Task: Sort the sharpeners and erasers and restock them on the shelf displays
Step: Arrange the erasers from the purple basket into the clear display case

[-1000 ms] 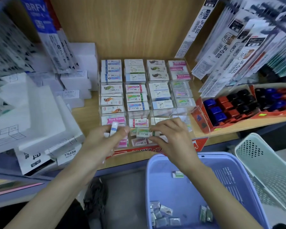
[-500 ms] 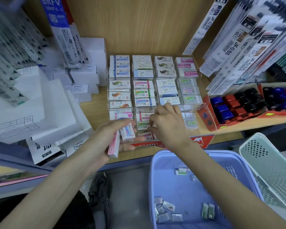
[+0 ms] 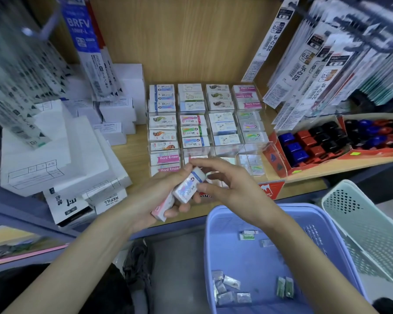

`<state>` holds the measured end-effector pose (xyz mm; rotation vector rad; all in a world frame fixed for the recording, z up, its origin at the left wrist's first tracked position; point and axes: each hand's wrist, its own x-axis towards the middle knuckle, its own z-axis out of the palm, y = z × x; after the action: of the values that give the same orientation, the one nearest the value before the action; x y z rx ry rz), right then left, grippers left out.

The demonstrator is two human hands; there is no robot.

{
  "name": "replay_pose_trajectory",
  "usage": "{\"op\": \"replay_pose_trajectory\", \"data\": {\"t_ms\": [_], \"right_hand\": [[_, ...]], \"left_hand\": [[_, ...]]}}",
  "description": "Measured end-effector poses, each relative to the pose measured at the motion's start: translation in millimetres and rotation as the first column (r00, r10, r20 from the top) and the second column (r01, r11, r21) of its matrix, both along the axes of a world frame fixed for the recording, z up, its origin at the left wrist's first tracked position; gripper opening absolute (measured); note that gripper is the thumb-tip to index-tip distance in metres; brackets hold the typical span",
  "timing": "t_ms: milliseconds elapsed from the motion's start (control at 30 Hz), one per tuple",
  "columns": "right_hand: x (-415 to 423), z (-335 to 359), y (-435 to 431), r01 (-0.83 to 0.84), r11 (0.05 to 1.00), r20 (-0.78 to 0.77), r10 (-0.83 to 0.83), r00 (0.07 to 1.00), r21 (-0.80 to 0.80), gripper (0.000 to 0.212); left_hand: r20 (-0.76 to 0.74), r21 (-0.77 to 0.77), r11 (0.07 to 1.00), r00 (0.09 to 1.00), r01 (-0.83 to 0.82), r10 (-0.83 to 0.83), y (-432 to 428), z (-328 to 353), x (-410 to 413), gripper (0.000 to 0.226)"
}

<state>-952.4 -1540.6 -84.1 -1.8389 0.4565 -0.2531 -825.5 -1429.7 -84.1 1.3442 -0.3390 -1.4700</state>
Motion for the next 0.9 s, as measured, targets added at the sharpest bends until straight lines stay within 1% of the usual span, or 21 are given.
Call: {"op": "replay_pose_trajectory", "data": {"t_ms": [67,133,167,233,267,300,367,400,433,467,533,600,700,767,833,900], "right_hand": [[-6,-2,-1,0.033,0.999,-0.001,-0.033,0.999,-0.027,0.039],[-12,-4,-1,0.079,0.997,-0.009,-0.079,0.997,0.001,0.031],[-14,-4,-3,0.123,0.992,-0.006,-0.123,0.992,0.033,0.027],[-17,-7,-11,0.273,0.958,-0.018,-0.272,0.962,0.085,0.021],[-17,-9,-17,0.348,0.935,-0.036,-0.346,0.937,0.069,0.017],[-15,-13,-23,0.400,0.917,-0.056,-0.398,0.916,0.015,0.014],[-9,-21,-29,0.415,0.902,-0.079,-0.425,0.902,-0.118,0.011],[-4,-25,-29,0.386,0.906,-0.083,-0.404,0.911,-0.173,0.011],[2,-28,-27,0.337,0.914,-0.089,-0.364,0.927,-0.226,0.010],[7,-31,-25,0.269,0.918,-0.102,-0.309,0.946,-0.290,0.009],[15,-34,-24,0.115,0.886,-0.147,-0.200,0.969,-0.448,0.009],[21,-36,-25,0.015,0.838,-0.203,-0.149,0.968,-0.546,0.011],[28,-36,-26,-0.035,0.799,-0.247,-0.144,0.958,-0.600,0.015],[30,-37,-26,-0.090,0.747,-0.278,-0.130,0.952,-0.658,0.017],[33,-38,-28,-0.188,0.659,-0.346,-0.117,0.931,-0.728,0.020],[34,-39,-30,-0.299,0.536,-0.413,-0.105,0.905,-0.789,0.020]], "left_hand": [[0.027,0.025,0.999,0.999,0.034,-0.035,1,0,-3,0.043],[0.058,0.050,0.997,0.996,0.060,-0.062,2,0,-3,0.043],[0.077,0.065,0.996,0.995,0.062,-0.067,4,0,-2,0.044],[0.126,0.099,0.995,0.991,0.026,-0.038,6,-1,3,0.049],[0.153,0.106,0.994,0.988,-0.017,0.001,6,-3,6,0.051],[0.180,0.097,0.993,0.982,-0.072,0.054,7,-3,8,0.051],[0.226,0.021,0.981,0.957,-0.191,0.181,7,-2,13,0.040],[0.224,-0.035,0.967,0.941,-0.254,0.255,7,-1,15,0.033],[0.183,-0.094,0.944,0.927,-0.316,0.329,7,2,16,0.027],[0.111,-0.144,0.917,0.915,-0.371,0.388,6,4,17,0.024],[-0.036,-0.208,0.869,0.891,-0.449,0.452,4,5,18,0.025],[-0.086,-0.200,0.848,0.871,-0.490,0.483,1,1,18,0.030],[-0.032,-0.149,0.837,0.849,-0.526,0.528,-4,-4,21,0.028],[0.007,-0.148,0.844,0.853,-0.515,0.522,-5,-5,21,0.026],[0.047,-0.158,0.865,0.872,-0.475,0.487,-5,-6,20,0.025],[0.091,-0.157,0.881,0.882,-0.445,0.462,-4,-8,18,0.030]]}}
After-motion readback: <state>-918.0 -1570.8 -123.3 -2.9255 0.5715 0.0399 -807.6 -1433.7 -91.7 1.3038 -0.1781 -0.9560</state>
